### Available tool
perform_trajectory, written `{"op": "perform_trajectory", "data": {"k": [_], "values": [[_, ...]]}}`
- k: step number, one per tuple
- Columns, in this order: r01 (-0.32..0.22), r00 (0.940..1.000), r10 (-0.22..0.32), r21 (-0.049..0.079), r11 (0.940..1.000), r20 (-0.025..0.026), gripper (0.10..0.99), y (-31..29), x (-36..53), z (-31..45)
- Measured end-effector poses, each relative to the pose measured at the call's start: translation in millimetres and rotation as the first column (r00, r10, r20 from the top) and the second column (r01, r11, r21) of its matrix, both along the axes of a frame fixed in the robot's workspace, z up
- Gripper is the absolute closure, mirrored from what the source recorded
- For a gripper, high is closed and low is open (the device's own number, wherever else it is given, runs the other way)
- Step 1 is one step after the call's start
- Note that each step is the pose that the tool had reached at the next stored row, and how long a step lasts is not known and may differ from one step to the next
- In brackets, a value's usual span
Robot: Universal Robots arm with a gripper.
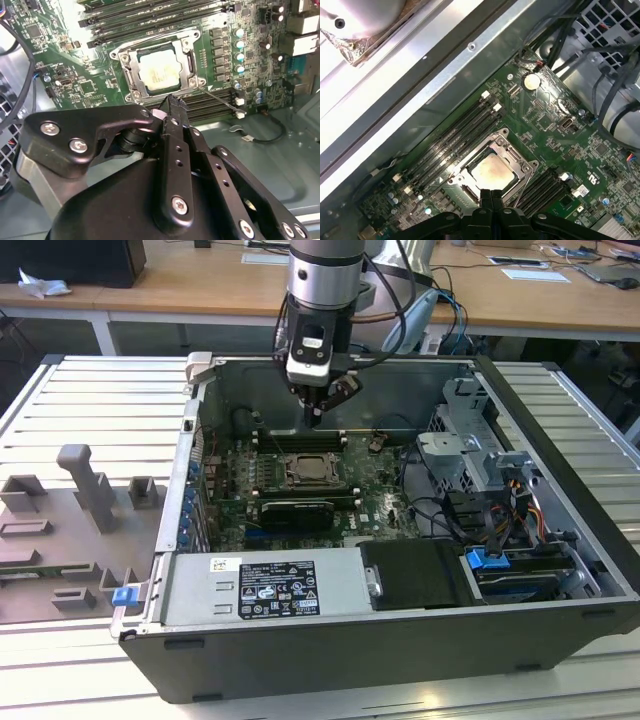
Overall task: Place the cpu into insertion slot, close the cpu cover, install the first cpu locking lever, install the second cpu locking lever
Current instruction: 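Install the first cpu locking lever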
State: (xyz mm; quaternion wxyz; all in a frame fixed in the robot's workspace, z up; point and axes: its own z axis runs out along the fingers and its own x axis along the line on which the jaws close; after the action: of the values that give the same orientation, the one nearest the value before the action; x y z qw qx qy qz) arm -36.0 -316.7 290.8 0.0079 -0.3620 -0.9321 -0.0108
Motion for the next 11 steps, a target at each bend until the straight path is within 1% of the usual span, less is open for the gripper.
{"op": "perform_trajectory", "data": {"k": [8,11], "values": [[-0.06,0.9982,0.06,0.0,0.9982,0.0,0.98,0.0,0.0,0.0],[-0.093,0.9957,0.093,0.0,0.9957,-0.0001,0.98,0.0,0.0,0.0]]}}
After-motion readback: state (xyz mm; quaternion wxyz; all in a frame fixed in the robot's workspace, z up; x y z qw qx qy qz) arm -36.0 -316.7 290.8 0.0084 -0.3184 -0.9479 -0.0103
